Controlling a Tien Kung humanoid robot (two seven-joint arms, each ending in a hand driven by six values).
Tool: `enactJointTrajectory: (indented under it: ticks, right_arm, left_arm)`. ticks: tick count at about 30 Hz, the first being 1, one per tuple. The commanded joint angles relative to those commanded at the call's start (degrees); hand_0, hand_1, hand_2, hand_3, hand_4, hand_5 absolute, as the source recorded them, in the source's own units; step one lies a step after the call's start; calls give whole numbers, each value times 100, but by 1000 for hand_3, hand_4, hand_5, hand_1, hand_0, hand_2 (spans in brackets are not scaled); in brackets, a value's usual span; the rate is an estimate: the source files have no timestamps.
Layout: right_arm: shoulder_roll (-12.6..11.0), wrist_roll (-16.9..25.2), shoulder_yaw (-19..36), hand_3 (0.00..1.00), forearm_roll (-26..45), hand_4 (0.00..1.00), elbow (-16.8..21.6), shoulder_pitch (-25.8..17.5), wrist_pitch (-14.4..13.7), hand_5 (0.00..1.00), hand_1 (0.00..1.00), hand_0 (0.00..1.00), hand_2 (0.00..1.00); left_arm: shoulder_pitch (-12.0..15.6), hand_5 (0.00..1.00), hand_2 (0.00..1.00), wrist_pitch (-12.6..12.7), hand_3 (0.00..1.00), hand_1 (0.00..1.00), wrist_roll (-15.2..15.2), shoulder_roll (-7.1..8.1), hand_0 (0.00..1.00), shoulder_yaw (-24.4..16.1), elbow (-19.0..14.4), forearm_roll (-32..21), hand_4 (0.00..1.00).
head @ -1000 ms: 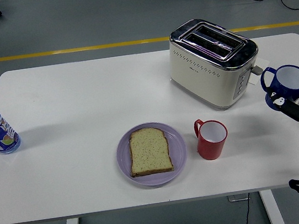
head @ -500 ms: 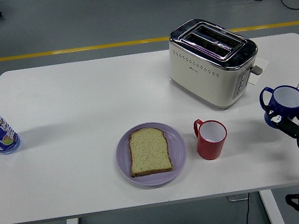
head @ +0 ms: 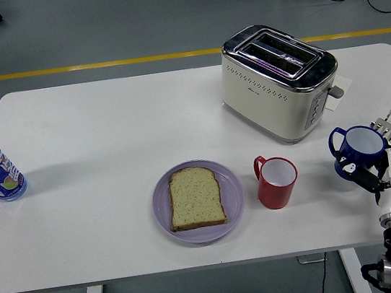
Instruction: Pick up the cup,pour liquid into bread,place the cup on the desk
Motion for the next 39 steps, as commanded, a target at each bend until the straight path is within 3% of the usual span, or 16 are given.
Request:
enactJointTrajectory:
  ticks: [31,32,37,38,39]
  right_arm:
    - [127,-107,-322,530,-31,593,-440,120,108,2,393,542,516]
    - [131,-127,-326,538,-59,610,-455,126,117,2,395,470,520]
    - [144,-177,-326,538,-129,610,-484,149,117,2,395,470,520]
    - [146,-183,-326,579,-130,758,-489,153,117,2,376,504,513]
    - [147,-185,-326,579,-130,758,-491,155,117,2,376,504,513]
  left_arm:
    - [87,843,656,-3,548,646,1,0,637,125,5,-33,320]
    - [85,843,656,-2,549,646,1,0,636,120,5,-32,321]
    - [68,843,656,-2,549,646,2,0,636,85,2,-23,321]
    - [64,844,656,-2,549,646,2,0,634,80,2,-22,321]
    - [63,844,656,-2,549,646,2,0,634,78,2,-22,321]
